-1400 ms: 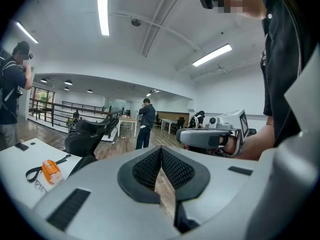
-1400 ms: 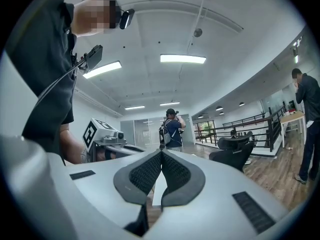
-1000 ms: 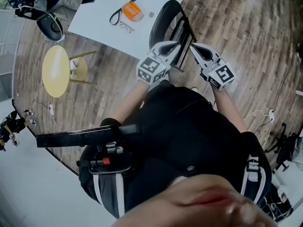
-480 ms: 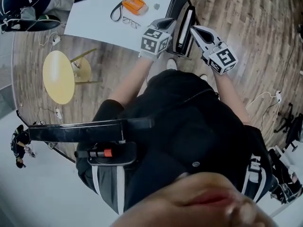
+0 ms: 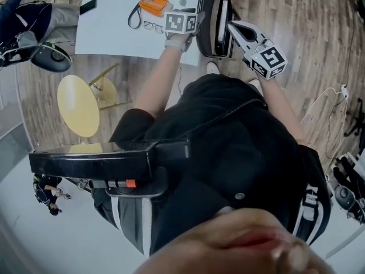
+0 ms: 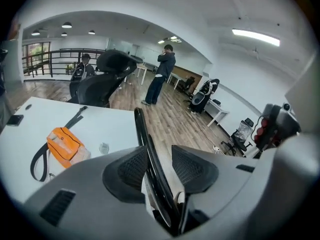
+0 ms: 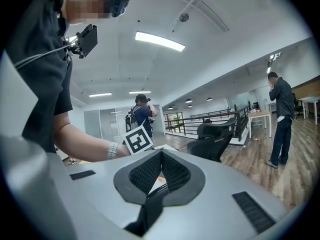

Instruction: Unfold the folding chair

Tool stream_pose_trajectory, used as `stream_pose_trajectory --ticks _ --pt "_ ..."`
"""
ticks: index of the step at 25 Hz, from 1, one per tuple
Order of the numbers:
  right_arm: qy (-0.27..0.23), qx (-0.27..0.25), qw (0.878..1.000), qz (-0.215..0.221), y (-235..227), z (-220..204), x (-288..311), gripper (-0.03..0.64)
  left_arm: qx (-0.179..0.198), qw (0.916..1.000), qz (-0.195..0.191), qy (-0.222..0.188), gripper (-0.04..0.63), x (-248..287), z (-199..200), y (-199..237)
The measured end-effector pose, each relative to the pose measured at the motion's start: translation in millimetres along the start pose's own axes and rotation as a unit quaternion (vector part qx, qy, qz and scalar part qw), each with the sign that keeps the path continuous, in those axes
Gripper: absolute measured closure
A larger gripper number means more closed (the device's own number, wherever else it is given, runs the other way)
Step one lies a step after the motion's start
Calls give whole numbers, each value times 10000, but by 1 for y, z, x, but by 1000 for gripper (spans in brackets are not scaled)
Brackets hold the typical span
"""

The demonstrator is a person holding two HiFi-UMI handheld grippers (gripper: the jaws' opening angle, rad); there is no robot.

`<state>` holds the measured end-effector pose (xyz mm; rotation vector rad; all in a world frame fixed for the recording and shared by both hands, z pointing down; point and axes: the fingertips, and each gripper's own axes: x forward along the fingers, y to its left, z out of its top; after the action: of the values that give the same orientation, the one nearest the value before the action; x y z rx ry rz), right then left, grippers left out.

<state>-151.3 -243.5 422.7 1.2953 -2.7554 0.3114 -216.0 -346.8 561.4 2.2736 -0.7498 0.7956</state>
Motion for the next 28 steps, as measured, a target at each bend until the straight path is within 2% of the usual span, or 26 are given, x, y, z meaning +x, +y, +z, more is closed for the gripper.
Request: stream_pose_trajectory --ticks 4,12,16,20,28 --pt "14 84 9999 -82 -4 -2 -1 609 -160 9987 -36 486 419 23 -13 12" --pt "96 175 9994 -272 -13 -11 -11 608 -327 9935 36 1090 419 67 -32 28" --pt "123 239 9987 -436 -20 -14 -21 609 -219 9893 25 1442 419 82 -39 29" --pt "146 312 9979 -553 -23 -17 -34 609 -444 9883 -40 1460 478 86 -40 26" --pt "251 453 9956 -786 -37 -26 -62 609 -716 9861 186 1486 502 85 -40 29"
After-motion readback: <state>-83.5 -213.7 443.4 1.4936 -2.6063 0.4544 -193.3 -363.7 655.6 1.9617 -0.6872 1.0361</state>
